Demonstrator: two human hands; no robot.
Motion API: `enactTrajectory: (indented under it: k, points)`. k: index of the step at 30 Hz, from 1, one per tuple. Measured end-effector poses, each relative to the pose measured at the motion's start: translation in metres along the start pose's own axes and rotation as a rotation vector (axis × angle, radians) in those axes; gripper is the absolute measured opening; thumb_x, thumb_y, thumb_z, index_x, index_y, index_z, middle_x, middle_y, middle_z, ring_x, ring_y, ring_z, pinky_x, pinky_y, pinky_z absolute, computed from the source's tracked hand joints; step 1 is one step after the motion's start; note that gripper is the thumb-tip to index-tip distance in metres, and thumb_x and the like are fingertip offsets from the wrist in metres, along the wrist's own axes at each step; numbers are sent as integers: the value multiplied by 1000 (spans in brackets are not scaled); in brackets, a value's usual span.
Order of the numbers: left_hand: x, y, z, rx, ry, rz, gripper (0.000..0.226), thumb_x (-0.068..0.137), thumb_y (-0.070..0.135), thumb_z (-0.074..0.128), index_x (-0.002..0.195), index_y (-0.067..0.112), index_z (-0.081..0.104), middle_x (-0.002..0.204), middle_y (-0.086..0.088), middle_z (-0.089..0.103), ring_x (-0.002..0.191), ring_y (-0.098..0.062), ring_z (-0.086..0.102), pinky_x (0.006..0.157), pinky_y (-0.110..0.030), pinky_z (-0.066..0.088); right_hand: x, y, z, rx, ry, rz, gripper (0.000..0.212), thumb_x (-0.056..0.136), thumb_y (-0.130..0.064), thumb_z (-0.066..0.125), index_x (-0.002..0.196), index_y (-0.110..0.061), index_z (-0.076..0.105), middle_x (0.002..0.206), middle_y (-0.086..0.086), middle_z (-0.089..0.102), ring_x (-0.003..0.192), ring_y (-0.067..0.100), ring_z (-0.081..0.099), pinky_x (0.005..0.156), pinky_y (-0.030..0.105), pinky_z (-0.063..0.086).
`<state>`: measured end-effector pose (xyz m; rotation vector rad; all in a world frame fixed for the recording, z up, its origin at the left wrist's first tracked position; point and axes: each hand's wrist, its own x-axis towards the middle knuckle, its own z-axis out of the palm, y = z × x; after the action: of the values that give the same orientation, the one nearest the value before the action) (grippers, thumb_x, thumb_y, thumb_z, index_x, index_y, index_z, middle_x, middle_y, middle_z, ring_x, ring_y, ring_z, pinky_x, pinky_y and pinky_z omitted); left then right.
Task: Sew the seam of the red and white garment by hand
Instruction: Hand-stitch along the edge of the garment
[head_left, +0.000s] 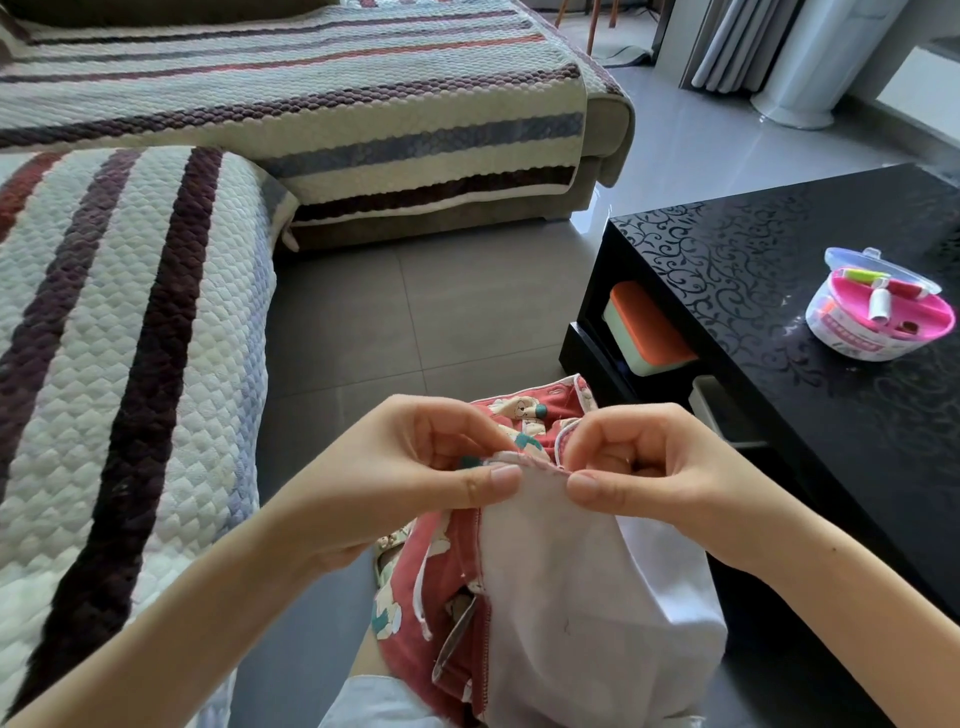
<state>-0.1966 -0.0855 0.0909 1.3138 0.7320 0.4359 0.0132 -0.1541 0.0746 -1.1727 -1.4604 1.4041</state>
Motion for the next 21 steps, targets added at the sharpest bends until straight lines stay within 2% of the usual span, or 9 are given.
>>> enactTrajectory:
  k: [3,6,8,11,13,16,19,21]
  points:
    - [-3,2,1,45,3,28,6,71,7,78,75,9,74,71,-2,70,66,-9,65,60,-15,49,0,-4,-4,-32,-2,2,15,74,-20,75,64,-21,64,60,15,36,55,19,29,50,18,26]
    - [-4,3,4,51,-15,36,5,70,9,72,72,14,72,68,2,68,64,-6,62,59,-13,47,0,-6,-2,-30,-44,7,22,71,-35,80,67,-21,63,63,28,35,57,33,26,52,23,25]
    - [-3,4,6,30,-13,25,6,71,8,69,71,14,71,67,2,66,63,-5,59,59,-13,46,1,-6,-1,-21,-37,17,23,70,-35,81,71,-20,64,62,27,32,57,34,24,52,24,23]
    - [-1,4,8,21,-11,15,7,71,9,66,71,14,70,67,2,65,63,-6,57,60,-13,45,3,-7,2,-10,-11,24,7,76,-19,74,77,-20,67,57,17,24,53,25,21,50,21,19]
    - [-1,3,9,25,-11,18,7,72,9,66,71,14,70,67,2,66,64,-5,58,60,-13,45,3,-7,4,4,-22,29,4,77,-18,72,77,-20,68,57,19,24,53,28,21,52,24,18]
    - [-2,3,8,49,-9,25,3,71,15,72,73,17,73,71,4,70,66,-4,62,61,-13,47,1,-11,5,2,16,25,8,72,-12,73,70,-17,67,54,8,24,49,9,23,47,14,22]
    - [-5,3,9,139,25,84,7,68,23,80,72,21,75,70,6,70,64,-3,63,59,-14,47,-3,-18,4,-65,36,6,15,69,-8,76,62,-14,64,47,-8,29,43,2,24,45,10,24]
    - [-6,2,10,167,58,142,8,68,18,82,69,17,74,64,8,68,60,-2,61,56,-12,45,-6,-22,6,-151,72,-1,24,71,-4,81,59,-14,62,44,-13,30,41,1,24,43,9,23]
